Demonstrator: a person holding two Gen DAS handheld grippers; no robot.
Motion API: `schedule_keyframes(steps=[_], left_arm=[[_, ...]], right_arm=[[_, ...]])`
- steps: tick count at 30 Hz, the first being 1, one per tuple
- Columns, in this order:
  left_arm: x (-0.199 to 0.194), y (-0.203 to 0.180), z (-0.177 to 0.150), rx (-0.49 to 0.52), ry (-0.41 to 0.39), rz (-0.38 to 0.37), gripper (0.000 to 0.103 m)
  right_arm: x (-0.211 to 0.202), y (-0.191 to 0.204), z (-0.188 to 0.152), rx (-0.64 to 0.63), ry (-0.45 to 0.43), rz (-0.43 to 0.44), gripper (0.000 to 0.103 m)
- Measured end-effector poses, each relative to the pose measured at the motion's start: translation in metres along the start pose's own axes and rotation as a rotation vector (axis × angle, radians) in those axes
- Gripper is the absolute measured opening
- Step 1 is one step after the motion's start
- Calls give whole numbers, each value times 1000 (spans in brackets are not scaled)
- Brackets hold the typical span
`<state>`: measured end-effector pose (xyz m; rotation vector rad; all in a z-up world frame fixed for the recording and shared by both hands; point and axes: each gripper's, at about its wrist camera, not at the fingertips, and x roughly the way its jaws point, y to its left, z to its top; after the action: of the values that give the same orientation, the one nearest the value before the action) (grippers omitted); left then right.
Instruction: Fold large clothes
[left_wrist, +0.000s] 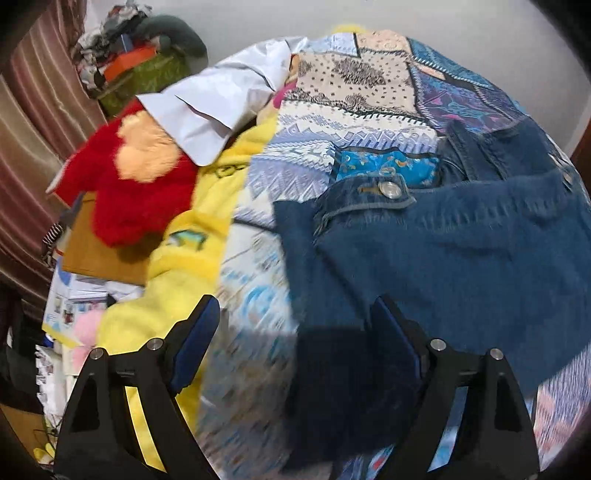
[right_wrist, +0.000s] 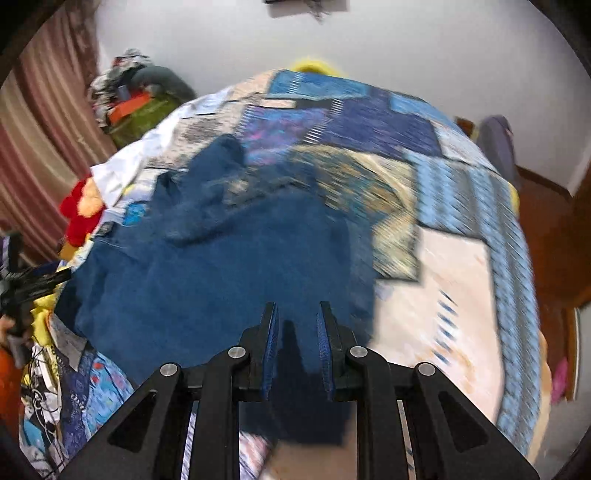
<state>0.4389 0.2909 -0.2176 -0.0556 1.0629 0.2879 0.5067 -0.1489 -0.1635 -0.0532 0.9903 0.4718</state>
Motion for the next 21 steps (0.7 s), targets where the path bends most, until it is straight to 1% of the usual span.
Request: schedule_keyframes(steps=[2,3,4,5,6,7,8,10,12,13,14,15,16,18,21], left_arm=[[16,-4,7,7,18,44,86],[24,-4,9,19,27,71,86],[31,-2,10,26,31,92,89],[34,1,9,30,41,84,92],[37,5,9,22,42,73,93],[37,11,7,8,41,54,93],[35,15,6,1,38,40,93],[29,20,4,1,20,39,94],[20,23,4,3,-4,70,93],[13,26,4,1,-18,118,93],[7,29,3,-4,-33,163,93],[0,35,3,-12,-50,190,93],[-7,41,1,-21,-63,201,93],[-23,53,-3,-47,-84,189,93],[-49,62,-11,-84,-119,145,93]], right_arm=[[19,12,8,-42,16,-9,16],[30,18,11,-65,31,-24,16],[42,21,13,-89,46,-55,16],[49,21,13,-101,54,-82,16],[56,19,12,-109,53,-109,16],[57,16,11,-105,40,-106,16],[56,11,10,-96,28,-96,16],[50,1,7,-71,25,-81,16],[41,-9,4,-52,24,-59,16],[35,-13,2,-46,24,-75,16],[31,-15,1,-48,22,-118,16],[26,-15,-1,-63,21,-179,16],[21,-16,-3,-77,19,-229,16],[12,-20,-7,-85,20,-275,16],[-3,-27,-13,-56,20,-257,16]])
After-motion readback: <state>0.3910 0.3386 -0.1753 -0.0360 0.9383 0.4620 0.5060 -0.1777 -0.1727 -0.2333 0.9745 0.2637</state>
